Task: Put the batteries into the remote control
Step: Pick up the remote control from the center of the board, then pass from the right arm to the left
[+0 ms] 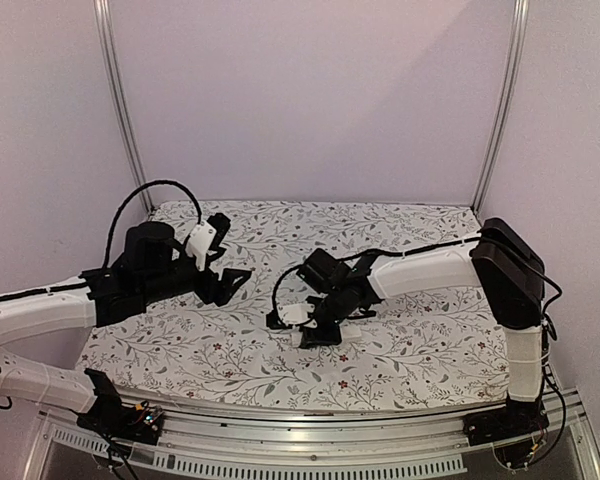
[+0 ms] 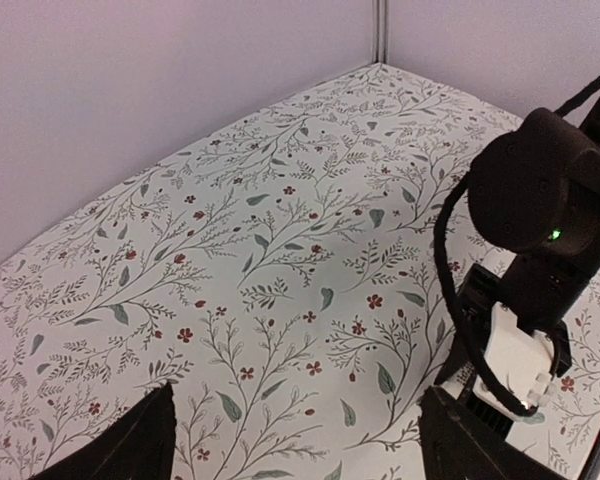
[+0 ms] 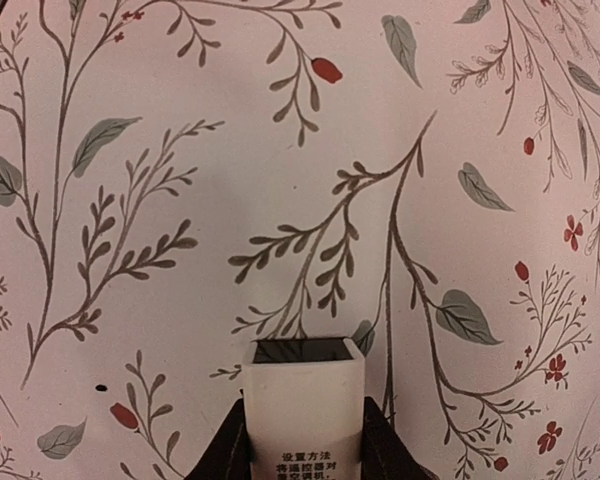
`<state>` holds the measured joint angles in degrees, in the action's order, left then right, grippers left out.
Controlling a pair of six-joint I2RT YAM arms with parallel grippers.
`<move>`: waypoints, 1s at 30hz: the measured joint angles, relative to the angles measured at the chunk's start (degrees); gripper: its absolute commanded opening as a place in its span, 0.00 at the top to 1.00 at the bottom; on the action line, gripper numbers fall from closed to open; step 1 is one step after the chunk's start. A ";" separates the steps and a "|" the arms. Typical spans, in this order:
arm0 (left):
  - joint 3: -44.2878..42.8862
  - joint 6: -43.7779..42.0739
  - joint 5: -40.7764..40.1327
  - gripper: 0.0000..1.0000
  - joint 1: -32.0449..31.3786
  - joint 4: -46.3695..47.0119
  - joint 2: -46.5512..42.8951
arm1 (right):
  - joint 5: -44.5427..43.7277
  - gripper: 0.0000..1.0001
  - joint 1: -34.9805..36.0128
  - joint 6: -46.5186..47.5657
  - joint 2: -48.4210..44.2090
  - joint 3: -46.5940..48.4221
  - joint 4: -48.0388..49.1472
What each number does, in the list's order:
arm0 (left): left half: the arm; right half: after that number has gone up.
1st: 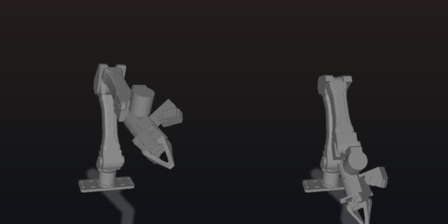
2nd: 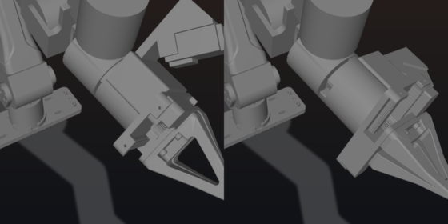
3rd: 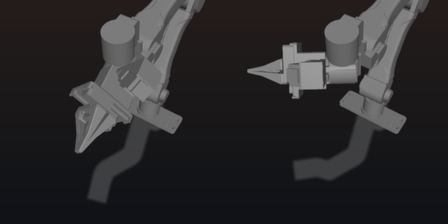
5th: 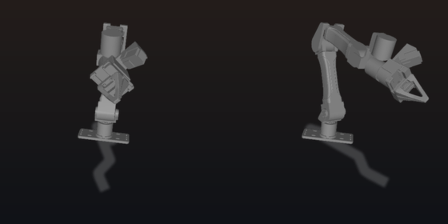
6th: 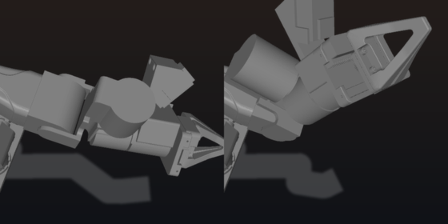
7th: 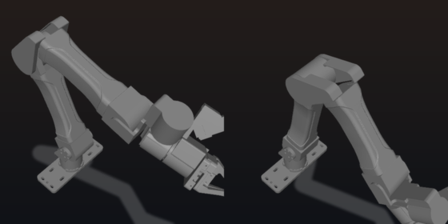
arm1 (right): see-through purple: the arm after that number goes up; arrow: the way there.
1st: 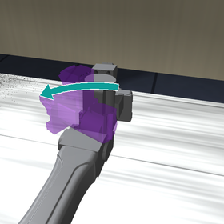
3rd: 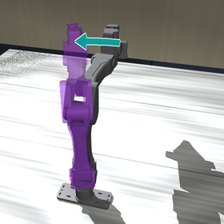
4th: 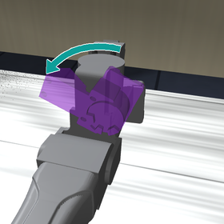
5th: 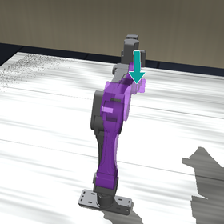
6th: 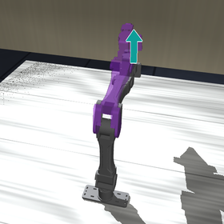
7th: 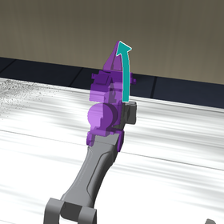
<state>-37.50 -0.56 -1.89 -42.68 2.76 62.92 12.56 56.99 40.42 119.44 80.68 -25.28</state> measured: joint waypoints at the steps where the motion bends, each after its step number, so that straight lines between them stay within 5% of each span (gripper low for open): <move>1: 0.00 0.00 0.09 0.17 0.00 0.04 -0.37 | -0.04 0.77 0.02 -0.09 0.00 0.35 -0.55; 8: 1.53 0.02 1.88 0.19 0.04 2.40 -3.48 | -0.09 0.83 0.02 -0.76 -0.92 3.32 -3.78; 14: 5.38 -0.02 5.90 0.21 0.09 8.35 -7.54 | 5.22 0.85 -1.09 -5.07 -10.49 3.37 -2.69; 22: 7.67 -0.31 16.46 0.16 -1.68 22.27 -6.27 | 18.64 0.87 -5.29 -21.81 -30.18 -0.96 19.76; 26: 2.93 -1.36 21.05 0.08 -6.47 27.36 0.04 | 21.94 0.86 -5.22 -30.21 -35.01 -4.68 31.85; 30: -2.97 -1.27 25.77 0.13 -9.99 32.52 6.67 | 24.06 0.86 -4.96 -36.39 -35.54 -6.01 38.69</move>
<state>-40.47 -1.83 23.88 -52.66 35.29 69.58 36.62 52.03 4.03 83.90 74.67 13.41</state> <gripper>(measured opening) 0.921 0.282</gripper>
